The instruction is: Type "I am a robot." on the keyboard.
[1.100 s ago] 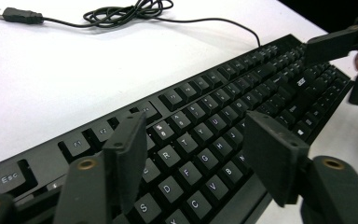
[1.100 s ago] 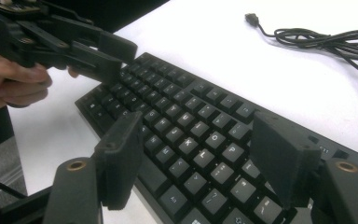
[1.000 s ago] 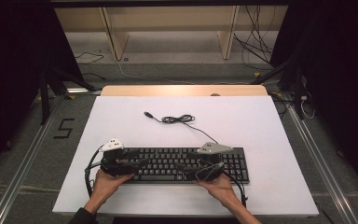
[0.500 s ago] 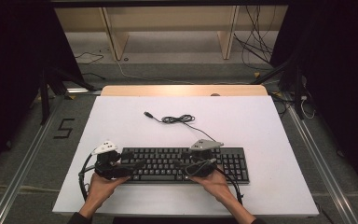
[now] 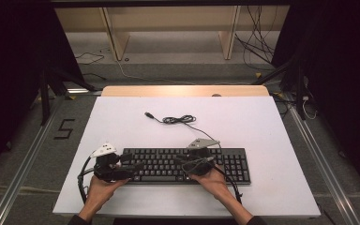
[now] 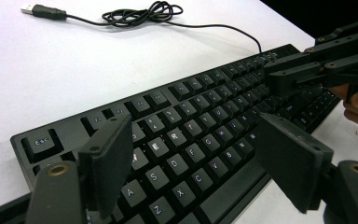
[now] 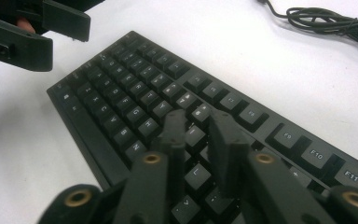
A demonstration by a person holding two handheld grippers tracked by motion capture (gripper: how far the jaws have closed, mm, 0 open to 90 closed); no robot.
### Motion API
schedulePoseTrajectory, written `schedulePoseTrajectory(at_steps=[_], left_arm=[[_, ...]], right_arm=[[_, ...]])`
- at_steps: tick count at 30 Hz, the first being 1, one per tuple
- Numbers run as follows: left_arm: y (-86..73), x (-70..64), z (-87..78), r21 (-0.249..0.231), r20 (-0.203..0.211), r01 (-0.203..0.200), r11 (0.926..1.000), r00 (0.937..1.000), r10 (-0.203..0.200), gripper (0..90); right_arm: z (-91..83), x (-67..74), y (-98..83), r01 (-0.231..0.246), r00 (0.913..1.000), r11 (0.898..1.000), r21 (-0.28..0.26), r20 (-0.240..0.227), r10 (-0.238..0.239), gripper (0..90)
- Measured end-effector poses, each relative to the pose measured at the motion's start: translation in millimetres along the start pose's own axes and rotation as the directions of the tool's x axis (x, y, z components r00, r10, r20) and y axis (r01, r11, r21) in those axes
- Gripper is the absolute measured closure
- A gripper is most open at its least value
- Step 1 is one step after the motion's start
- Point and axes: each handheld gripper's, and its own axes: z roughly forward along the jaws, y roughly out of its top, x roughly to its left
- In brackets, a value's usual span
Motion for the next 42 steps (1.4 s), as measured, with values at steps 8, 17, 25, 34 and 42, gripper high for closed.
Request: schedulePoseTrajectory(at_steps=[8,17,25,34,42], left_arm=[[-1.9,0.5,-2.7,0.002,0.000,-0.001,1.0000,1.0000,0.001,27.4],[-3.9,0.4,-3.6,0.008,0.000,-0.001,1.0000,1.0000,0.001,27.4],[-4.1,0.8,-3.5,0.015,0.000,-0.002,0.9999,1.0000,0.002,27.4],[-4.0,0.9,-4.1,0.014,-0.001,-0.006,0.9999,1.0000,0.006,27.4],[-4.1,1.0,-4.5,0.013,-0.001,-0.006,0.9999,1.0000,0.006,27.4]], right_arm=[[5.1,0.6,2.6,-0.001,1.0000,1.000,0.019,0.007,0.000,86.8],[11.8,-1.9,3.5,-0.005,0.9988,0.999,0.046,0.048,0.002,89.7],[19.6,-4.0,2.1,-0.002,0.9982,0.996,0.084,0.060,-0.003,90.0],[25.5,-5.6,1.1,-0.007,0.9977,0.995,0.098,0.068,0.000,90.0],[29.8,-5.3,-1.4,0.001,0.9970,0.993,0.114,0.077,-0.010,90.0]])
